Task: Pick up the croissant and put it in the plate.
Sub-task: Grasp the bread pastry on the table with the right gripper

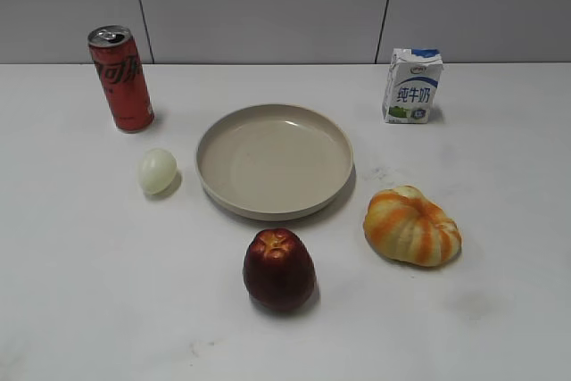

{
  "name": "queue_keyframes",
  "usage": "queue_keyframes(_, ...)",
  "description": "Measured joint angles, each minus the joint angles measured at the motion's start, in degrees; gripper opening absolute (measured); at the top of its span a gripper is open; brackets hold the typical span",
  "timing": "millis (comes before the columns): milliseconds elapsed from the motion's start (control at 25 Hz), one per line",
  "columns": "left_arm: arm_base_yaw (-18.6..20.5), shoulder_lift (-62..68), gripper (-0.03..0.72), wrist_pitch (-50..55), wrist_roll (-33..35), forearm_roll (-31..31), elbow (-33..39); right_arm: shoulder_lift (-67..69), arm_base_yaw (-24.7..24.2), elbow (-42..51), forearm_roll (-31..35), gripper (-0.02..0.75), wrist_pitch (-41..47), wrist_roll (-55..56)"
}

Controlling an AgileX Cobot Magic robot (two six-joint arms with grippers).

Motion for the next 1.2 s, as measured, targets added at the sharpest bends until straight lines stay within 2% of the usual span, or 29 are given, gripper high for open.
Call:
queue_keyframes(280,0.0,0.0,0.235,0.0,0.0,0.0,0.0,27.0,11.6,-15.2,0.7,0.596,15.1,-1.9)
queue_keyframes(480,0.0,0.0,0.235,0.0,0.0,0.0,0.0,42.3,18.8,-21.3,1.3,0.596,18.3,-1.9)
queue_keyframes(880,0.0,0.0,0.235,0.0,0.0,0.0,0.0,61.6,20.3,-24.9,3.0,0.582,16.9,-2.0)
queue_keyframes(960,0.0,0.0,0.235,0.0,0.0,0.0,0.0,62.7,20.3,-25.0,3.1,0.519,16.8,-2.0)
queue_keyframes(1120,0.0,0.0,0.235,0.0,0.0,0.0,0.0,62.8,20.3,-25.7,3.1,0.234,17.4,-2.0)
queue_keyframes(1200,0.0,0.0,0.235,0.0,0.0,0.0,0.0,62.1,20.3,-26.4,3.0,0.207,18.6,-2.0)
